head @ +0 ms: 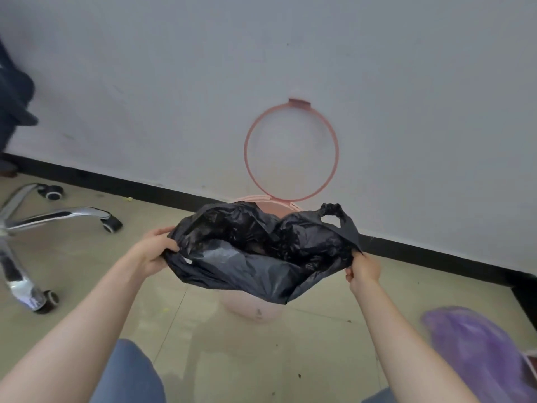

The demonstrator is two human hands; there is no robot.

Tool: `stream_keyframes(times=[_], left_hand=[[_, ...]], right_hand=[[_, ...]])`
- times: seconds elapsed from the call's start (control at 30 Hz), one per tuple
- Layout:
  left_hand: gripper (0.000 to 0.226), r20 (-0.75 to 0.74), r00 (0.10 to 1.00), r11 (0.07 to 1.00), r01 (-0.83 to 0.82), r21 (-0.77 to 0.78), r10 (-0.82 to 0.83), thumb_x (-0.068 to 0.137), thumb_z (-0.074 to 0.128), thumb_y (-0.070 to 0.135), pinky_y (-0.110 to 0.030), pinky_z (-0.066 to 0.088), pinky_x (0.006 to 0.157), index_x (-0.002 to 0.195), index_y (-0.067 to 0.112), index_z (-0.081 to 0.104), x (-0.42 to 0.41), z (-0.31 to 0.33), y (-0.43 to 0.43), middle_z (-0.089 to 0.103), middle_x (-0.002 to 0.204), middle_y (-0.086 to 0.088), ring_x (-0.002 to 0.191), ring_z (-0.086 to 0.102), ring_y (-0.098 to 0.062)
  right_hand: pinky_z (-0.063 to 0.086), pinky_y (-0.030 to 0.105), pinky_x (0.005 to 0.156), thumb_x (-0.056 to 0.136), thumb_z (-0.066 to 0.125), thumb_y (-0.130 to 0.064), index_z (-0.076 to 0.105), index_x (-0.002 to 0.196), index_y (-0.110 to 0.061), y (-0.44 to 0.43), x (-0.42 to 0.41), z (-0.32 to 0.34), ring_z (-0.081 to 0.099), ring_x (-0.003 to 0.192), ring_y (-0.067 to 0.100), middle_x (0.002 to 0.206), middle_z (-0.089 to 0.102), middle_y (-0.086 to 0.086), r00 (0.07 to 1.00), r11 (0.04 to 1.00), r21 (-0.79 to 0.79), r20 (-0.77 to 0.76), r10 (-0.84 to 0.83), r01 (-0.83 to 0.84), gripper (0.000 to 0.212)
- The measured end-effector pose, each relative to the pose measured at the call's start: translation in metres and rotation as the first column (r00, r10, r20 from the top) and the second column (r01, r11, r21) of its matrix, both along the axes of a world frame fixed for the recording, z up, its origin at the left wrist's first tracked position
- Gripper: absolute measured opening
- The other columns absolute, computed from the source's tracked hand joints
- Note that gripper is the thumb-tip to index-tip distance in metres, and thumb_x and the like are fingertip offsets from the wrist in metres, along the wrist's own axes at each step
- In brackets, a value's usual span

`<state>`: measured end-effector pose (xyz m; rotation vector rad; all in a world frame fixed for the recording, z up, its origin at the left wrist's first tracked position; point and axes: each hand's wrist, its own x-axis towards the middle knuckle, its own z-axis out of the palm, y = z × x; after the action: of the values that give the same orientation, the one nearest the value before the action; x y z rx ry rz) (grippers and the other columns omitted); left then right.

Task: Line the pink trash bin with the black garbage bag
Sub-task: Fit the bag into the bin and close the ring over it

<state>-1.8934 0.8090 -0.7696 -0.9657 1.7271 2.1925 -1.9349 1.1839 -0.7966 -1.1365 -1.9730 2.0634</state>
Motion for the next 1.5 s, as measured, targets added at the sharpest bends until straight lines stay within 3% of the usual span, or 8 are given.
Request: stream_keyframes(times=[0.13, 0.33, 0.57, 1.0, 1.07, 1.17, 1.33, 1.5], left_hand=[[0.022, -0.015, 0.998, 0.998, -0.064, -0.01, 0.064, 0.088, 0.037, -0.011, -0.036, 0.054, 0.066, 0.103, -0.002, 0.051, -0.004, -0.002, -0.001, 0.054, 0.118, -0.025, 0.081, 0.056, -0.03], [0.031, 0.102, 0.982, 0.987, -0.154, -0.051, 0.159, 0.096, 0.033, 0.008, -0.042, 0.044, 0.082, 0.125, 0.006, 0.044, 0.015, -0.031, 0.007, 0.054, 0.121, -0.019, 0.107, 0.054, -0.036], [0.029, 0.176, 0.968, 0.983, -0.164, -0.088, 0.177, 0.094, 0.035, 0.012, -0.005, 0.018, 0.029, 0.065, 0.014, 0.04, 0.025, -0.045, 0.003, 0.037, 0.032, 0.001, 0.018, 0.026, -0.006], [0.032, 0.094, 0.936, 0.937, -0.326, -0.124, 0.338, 0.085, 0.057, 0.002, -0.017, 0.053, 0.049, 0.113, 0.011, 0.044, 0.014, -0.047, -0.039, 0.056, 0.095, -0.024, 0.05, 0.063, -0.018], [0.06, 0.035, 0.951, 0.95, -0.305, -0.065, 0.307, 0.084, 0.06, 0.006, -0.035, 0.052, 0.09, 0.135, 0.012, 0.03, 0.016, -0.051, -0.032, 0.047, 0.132, -0.026, 0.1, 0.063, -0.032], [0.071, 0.0, 0.96, 0.929, -0.27, -0.255, 0.279, 0.083, 0.062, 0.022, -0.051, 0.038, 0.105, 0.14, 0.016, 0.021, 0.027, -0.051, 0.003, 0.034, 0.146, -0.019, 0.126, 0.042, -0.039], [0.038, 0.236, 0.878, 0.78, -0.478, 0.403, 0.416, 0.083, 0.046, 0.037, -0.045, 0.038, 0.09, 0.115, 0.015, 0.045, 0.055, -0.067, 0.047, 0.048, 0.122, -0.011, 0.112, 0.049, -0.032], [0.026, 0.112, 0.9, 0.807, -0.427, 0.407, 0.42, 0.087, 0.052, 0.019, -0.037, 0.04, 0.091, 0.112, 0.013, 0.051, 0.056, -0.064, 0.06, 0.053, 0.114, -0.012, 0.084, 0.055, -0.021]], right_hand=[[0.04, 0.02, 0.044, 0.095, 0.043, -0.013, 0.057, 0.091, -0.011, -0.006, 0.002, 0.007, 0.048, 0.064, 0.021, 0.081, 0.052, 0.007, 0.993, 0.989, -0.099, -0.036, -0.116, 0.112, 0.015], [0.045, 0.048, 0.086, 0.099, 0.036, -0.019, 0.043, 0.131, -0.009, -0.001, 0.025, -0.017, 0.053, 0.114, 0.037, 0.131, 0.052, 0.018, 0.998, 0.95, -0.306, 0.045, -0.05, 0.062, 0.034], [0.044, 0.057, 0.097, 0.098, 0.038, -0.028, 0.046, 0.129, -0.006, -0.014, 0.043, -0.034, 0.055, 0.112, 0.041, 0.128, 0.055, 0.021, 0.983, 0.962, -0.266, 0.156, 0.1, -0.056, 0.039], [0.042, 0.042, 0.091, 0.099, 0.023, -0.03, 0.043, 0.126, -0.002, -0.072, 0.09, -0.068, 0.053, 0.114, 0.04, 0.128, 0.056, 0.021, 0.953, 0.896, 0.369, 0.259, 0.155, -0.246, 0.044], [0.042, 0.044, 0.095, 0.099, 0.025, -0.027, 0.041, 0.124, 0.001, -0.076, 0.088, -0.068, 0.052, 0.114, 0.042, 0.127, 0.055, 0.024, 0.963, 0.939, 0.283, 0.235, 0.129, -0.195, 0.041], [0.043, 0.05, 0.1, 0.099, 0.03, -0.026, 0.042, 0.125, 0.002, -0.078, 0.086, -0.065, 0.052, 0.114, 0.04, 0.129, 0.053, 0.023, 0.984, 0.999, -0.005, 0.175, 0.032, -0.032, 0.04], [0.044, 0.045, 0.098, 0.094, 0.043, -0.038, 0.052, 0.12, -0.014, -0.067, 0.107, -0.058, 0.054, 0.112, 0.031, 0.119, 0.057, 0.011, 0.986, 0.768, -0.62, 0.062, -0.156, 0.16, 0.037], [0.057, 0.035, 0.067, 0.094, 0.041, -0.019, 0.054, 0.114, -0.01, -0.067, 0.123, -0.048, 0.058, 0.09, 0.027, 0.105, 0.06, 0.012, 0.989, 0.671, -0.732, 0.026, -0.149, 0.12, 0.026]])
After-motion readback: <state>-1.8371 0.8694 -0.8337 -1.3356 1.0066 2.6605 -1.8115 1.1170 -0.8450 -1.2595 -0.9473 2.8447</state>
